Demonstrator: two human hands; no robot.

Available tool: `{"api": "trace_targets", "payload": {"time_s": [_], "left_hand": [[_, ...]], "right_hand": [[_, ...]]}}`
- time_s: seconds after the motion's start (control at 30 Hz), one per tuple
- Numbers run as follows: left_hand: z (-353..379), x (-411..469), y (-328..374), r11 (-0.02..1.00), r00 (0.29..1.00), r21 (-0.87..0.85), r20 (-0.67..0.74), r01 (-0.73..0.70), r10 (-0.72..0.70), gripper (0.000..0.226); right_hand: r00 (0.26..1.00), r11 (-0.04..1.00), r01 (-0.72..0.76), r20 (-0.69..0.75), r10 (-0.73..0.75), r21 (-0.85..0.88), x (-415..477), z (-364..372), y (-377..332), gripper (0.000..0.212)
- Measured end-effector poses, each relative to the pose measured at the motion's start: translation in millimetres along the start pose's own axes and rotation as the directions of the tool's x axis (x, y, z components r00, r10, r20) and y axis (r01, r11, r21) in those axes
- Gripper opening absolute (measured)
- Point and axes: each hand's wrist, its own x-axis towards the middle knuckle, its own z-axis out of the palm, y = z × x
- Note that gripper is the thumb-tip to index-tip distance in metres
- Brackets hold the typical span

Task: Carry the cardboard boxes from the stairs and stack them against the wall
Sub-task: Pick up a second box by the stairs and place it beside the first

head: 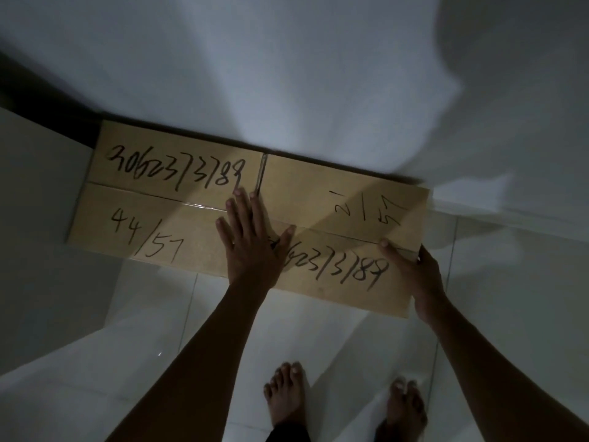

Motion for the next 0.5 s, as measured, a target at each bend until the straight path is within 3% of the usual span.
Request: {"api": "trace_targets", "payload": {"time_s": [0.1,0.2,0.4,0.5], "left_hand": [[-0.7,-1.4,-1.0,1.000,1.000,0.016,0.012,-0.018,0.017,0.096],[-0.6,-1.4,-3.3,0.999,1.000,0.018,0.001,-0.027,0.027,0.097],[-0.9,1.6,-9.8,1.000,1.000,0.004,0.001,-0.029,0.029,0.099],[-0.7,3.7,-9.1,1.000,1.000,-0.019,0.007,-0.024,0.024,0.102]], "right_hand": [[1.000,1.000,-0.009,0.024,0.009,0.004,-1.2,-2.6,-5.6,0.061],[1.000,1.000,0.006,0.024,-0.006,0.001,-1.9,-2.2,-7.1,0.048],[0.998,0.996,0.037,0.061,-0.033,-0.076,1.6,5.5,-5.3,0.095],[0.996,0.994,0.049,0.082,-0.041,-0.096,6.6,4.4,-4.6,0.089]]}}
